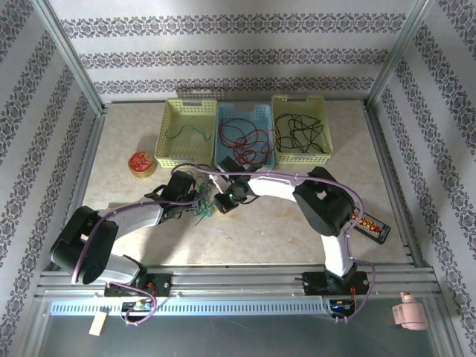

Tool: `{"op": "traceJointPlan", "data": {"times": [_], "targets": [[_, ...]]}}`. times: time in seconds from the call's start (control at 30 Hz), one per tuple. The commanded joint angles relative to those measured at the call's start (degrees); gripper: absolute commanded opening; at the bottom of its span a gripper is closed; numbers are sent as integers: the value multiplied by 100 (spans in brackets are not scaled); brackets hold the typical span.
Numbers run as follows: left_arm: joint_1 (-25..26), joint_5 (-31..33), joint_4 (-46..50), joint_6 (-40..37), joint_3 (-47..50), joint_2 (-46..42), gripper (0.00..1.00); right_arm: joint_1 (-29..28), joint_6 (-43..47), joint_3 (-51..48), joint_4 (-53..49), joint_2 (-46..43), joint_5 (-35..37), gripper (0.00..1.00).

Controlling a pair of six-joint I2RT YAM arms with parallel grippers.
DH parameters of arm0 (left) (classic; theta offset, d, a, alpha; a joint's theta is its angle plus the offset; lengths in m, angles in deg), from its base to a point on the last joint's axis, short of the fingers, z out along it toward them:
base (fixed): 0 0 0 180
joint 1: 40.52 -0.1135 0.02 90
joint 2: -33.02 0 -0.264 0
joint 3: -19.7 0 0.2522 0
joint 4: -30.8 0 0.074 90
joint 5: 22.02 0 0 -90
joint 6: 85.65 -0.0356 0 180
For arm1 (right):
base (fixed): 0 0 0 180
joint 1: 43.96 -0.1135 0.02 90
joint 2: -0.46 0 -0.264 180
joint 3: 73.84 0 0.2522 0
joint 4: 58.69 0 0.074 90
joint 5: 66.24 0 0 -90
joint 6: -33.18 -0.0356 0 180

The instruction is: Untangle the cables

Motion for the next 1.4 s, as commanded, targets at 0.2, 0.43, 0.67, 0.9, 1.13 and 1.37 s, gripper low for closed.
{"op": "traceJointPlan", "data": {"times": [0.2,0.43,0.67,0.9,1.13,1.37], "targets": [[-50,432,352,-21,133,173,0,598,-575,-1243,457,-1445,840,0],[-48,34,259,-194,54,131,0,207,145,-1057,428,-1517,-306,24],[-48,-327,174,-131,19,-332,0,-435,811,-185,-7,-677,-617,51],[-50,-511,224,-12,-67,-700,27,-445,751,261,-57,-201,-745,63],[-168,122,275,538,142,-1157,32,-437,611,329,36,-26,-597,64],[-589,235,215,960,593,-2081,41,-155,295,57,378,-432,-533,64]]}}
